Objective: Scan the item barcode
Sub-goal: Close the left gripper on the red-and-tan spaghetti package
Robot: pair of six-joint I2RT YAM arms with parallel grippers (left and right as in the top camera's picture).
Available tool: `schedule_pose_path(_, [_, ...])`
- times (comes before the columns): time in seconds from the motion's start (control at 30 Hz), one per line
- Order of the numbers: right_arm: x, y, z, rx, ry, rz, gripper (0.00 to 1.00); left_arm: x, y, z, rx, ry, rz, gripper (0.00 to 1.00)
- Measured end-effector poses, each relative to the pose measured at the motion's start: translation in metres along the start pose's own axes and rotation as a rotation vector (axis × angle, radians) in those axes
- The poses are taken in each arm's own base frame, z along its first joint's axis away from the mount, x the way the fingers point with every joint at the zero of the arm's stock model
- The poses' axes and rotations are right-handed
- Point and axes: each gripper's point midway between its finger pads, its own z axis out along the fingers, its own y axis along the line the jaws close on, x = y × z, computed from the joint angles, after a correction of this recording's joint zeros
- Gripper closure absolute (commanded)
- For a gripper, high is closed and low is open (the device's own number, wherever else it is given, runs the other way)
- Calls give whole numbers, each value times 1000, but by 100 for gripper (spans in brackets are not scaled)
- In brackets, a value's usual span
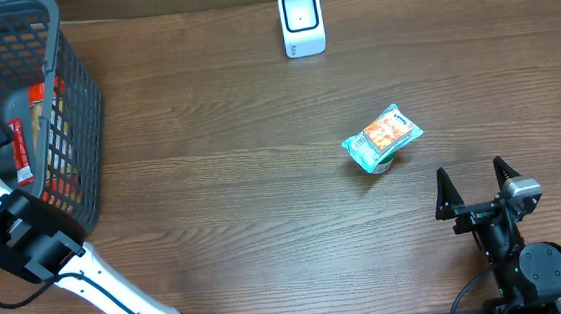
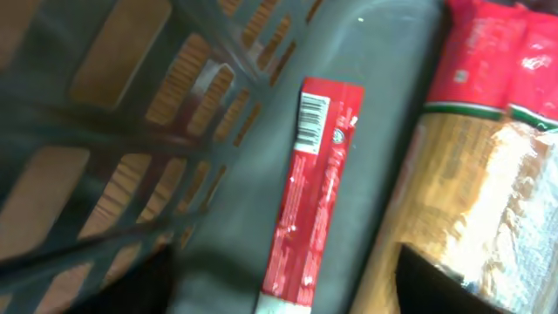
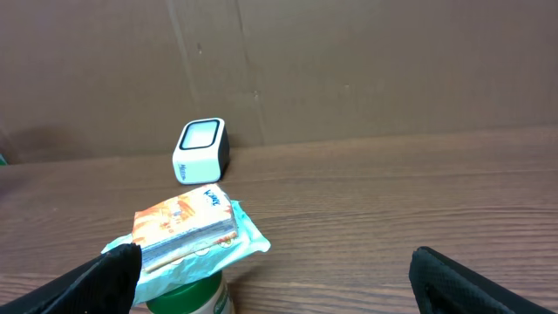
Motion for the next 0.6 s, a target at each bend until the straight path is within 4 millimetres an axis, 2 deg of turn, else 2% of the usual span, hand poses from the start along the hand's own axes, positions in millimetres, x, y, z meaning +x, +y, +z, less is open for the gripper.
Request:
schedule_pose_path(0.07, [0, 0, 0, 0, 0, 0, 0, 3, -4, 9, 20, 0, 23, 0])
schedule_pose_path(0.27, [0, 0, 0, 0, 0, 0, 0, 19, -31, 33, 169, 2, 106, 0])
schedule_pose_path(0.4, [0, 0, 0, -1, 0, 0, 0, 18, -49, 30, 304, -30, 132, 1])
schedule_pose_path(0.6, [0, 0, 0, 0, 0, 0, 0, 19, -60, 31, 302, -17, 144, 0])
